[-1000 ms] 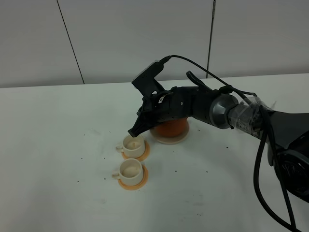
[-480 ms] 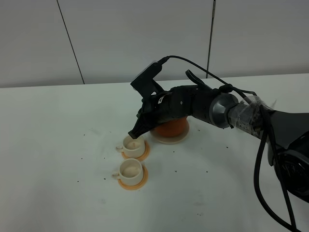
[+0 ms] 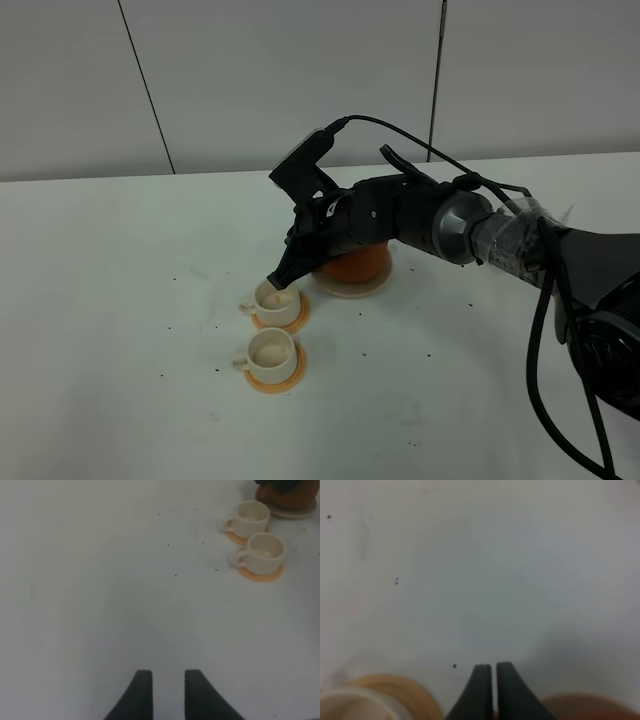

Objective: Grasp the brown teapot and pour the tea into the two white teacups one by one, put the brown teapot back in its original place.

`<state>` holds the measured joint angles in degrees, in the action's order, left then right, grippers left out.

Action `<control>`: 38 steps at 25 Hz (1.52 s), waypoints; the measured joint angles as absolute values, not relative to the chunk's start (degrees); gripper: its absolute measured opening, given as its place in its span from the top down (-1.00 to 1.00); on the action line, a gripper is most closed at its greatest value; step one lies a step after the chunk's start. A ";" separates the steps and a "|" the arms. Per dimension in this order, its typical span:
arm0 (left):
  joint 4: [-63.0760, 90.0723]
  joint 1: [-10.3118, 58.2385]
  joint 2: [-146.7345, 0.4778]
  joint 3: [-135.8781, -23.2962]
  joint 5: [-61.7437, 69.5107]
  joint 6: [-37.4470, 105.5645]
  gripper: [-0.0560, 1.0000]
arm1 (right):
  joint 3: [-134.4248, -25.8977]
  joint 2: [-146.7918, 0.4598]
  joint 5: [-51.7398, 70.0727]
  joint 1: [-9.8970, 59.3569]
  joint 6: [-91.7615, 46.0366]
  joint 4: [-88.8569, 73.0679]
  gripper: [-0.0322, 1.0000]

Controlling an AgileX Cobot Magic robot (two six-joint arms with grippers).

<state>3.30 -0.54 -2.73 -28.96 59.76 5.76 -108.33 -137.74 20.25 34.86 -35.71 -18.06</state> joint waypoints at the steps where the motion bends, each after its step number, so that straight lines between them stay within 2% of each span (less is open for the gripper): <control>1: 3.30 -0.54 -2.73 -28.96 59.76 5.76 0.46 | -108.33 -137.74 20.25 34.90 -34.89 -17.46 0.94; 16: 3.30 -0.54 -2.73 -28.96 59.76 5.76 0.46 | -108.33 -134.21 22.50 34.65 -33.38 -14.44 0.94; 23: 3.30 -0.54 -2.73 -28.96 59.76 5.76 0.46 | -108.33 -134.26 22.50 34.65 -36.84 -13.97 0.94; 38: 3.30 -0.54 -2.73 -28.96 59.76 5.76 0.46 | -108.33 -134.75 18.63 34.65 -38.76 -14.88 0.93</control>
<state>3.30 -0.54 -2.73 -28.96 59.76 5.76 -108.33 -134.75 18.63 34.65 -38.76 -14.88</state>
